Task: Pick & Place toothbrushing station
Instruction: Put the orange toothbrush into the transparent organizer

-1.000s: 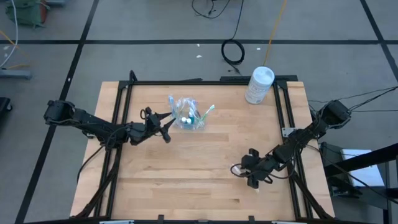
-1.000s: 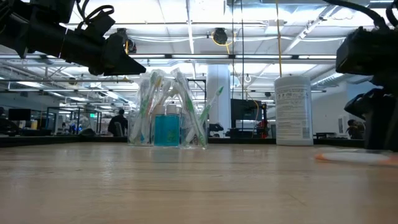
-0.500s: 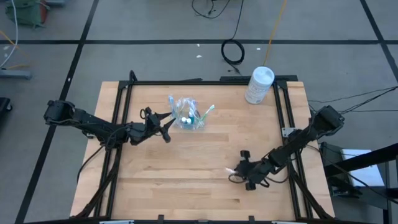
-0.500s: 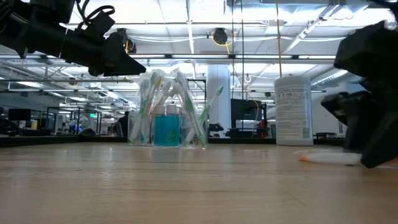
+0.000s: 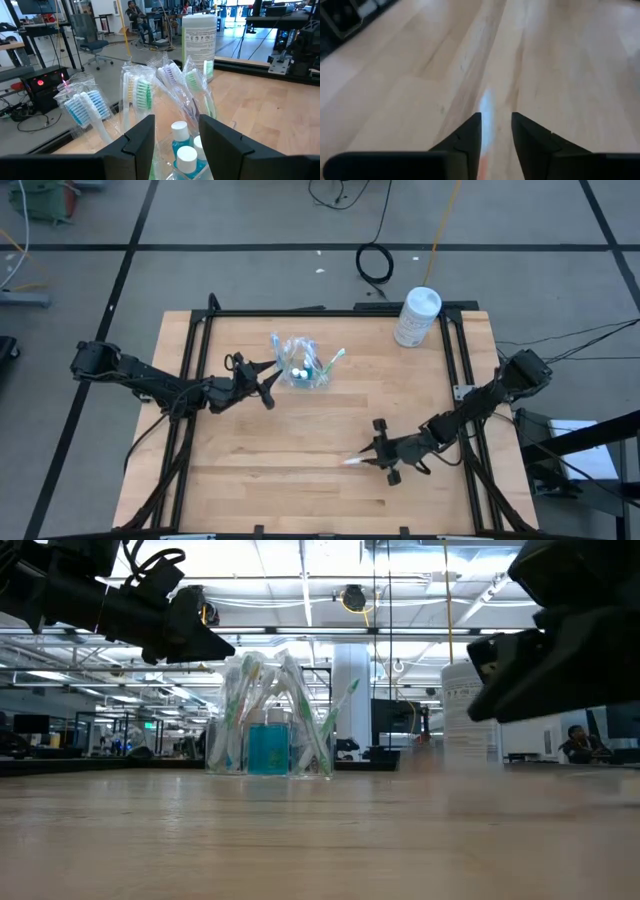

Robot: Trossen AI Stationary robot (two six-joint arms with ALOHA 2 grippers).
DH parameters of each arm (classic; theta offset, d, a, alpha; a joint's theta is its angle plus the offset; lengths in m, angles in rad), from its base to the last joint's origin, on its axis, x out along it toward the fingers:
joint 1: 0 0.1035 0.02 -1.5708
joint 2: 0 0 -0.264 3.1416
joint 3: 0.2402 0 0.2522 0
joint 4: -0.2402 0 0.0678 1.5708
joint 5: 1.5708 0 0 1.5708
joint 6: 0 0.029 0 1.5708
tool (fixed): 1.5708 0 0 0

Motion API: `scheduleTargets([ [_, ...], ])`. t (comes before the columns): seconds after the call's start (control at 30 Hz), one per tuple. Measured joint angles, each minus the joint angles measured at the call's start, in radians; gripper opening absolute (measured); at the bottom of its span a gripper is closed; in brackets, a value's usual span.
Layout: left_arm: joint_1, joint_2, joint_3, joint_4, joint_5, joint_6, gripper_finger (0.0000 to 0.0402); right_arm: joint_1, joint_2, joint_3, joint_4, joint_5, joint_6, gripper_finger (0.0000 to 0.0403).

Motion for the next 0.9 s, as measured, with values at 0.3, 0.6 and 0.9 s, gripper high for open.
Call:
scheduleTargets([
  [0.3,0.000,0.000,0.000,0.001,0.000,-0.002,0.0157,-0.072,0.000,0.000,-0.003,-0.026,0.109,0.0111],
  [0.6,0.000,0.000,0.000,0.002,0.000,-0.004,0.0157,-0.051,0.065,0.000,-0.023,-0.161,0.237,0.0114],
  [0.9,0.000,0.000,0.000,0.003,0.000,-0.011,0.0157,-0.064,0.180,0.004,0.021,-0.152,0.223,0.0124],
])
